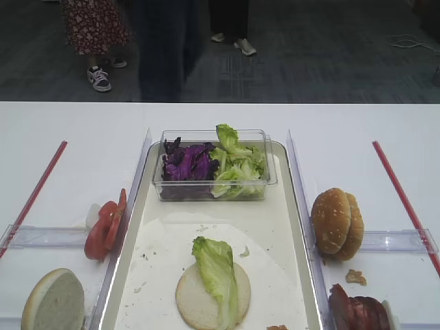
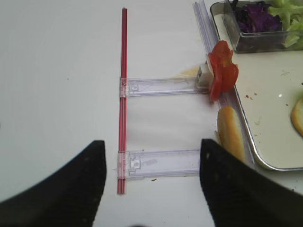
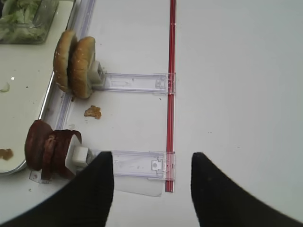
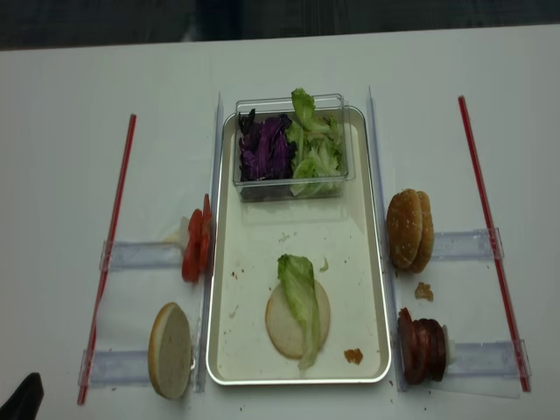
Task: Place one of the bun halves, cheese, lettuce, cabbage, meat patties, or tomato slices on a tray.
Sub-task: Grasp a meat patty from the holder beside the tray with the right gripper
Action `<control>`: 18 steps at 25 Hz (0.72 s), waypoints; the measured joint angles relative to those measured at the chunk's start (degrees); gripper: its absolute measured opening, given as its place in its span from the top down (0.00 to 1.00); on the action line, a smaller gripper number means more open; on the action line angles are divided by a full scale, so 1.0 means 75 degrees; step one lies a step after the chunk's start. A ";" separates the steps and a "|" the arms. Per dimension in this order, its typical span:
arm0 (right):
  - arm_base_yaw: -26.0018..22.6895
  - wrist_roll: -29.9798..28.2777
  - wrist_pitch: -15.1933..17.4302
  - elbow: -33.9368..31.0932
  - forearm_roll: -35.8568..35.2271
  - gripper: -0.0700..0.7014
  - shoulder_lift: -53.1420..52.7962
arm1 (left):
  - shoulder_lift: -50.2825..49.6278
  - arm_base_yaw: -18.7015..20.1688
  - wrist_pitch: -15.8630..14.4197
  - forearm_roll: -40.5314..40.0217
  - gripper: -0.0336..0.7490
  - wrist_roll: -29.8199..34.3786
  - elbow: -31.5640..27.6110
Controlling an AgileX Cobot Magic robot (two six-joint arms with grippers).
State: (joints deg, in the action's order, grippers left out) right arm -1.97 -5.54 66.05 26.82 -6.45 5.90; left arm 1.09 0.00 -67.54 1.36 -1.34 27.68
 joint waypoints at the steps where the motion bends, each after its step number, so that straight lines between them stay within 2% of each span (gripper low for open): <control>1: 0.0000 0.0000 0.0000 0.0000 0.0000 0.40 0.0106 | 0.0000 0.0000 0.0000 0.0000 0.43 0.0000 0.0000; 18: 0.0000 0.0150 0.0117 0.0094 0.0029 0.40 0.1894 | 0.0000 0.0000 0.0000 0.0000 0.43 0.0000 0.0000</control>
State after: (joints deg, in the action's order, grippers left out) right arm -1.97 -4.41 66.92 27.52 -6.23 20.11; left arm 1.09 0.00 -67.54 1.36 -1.34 27.68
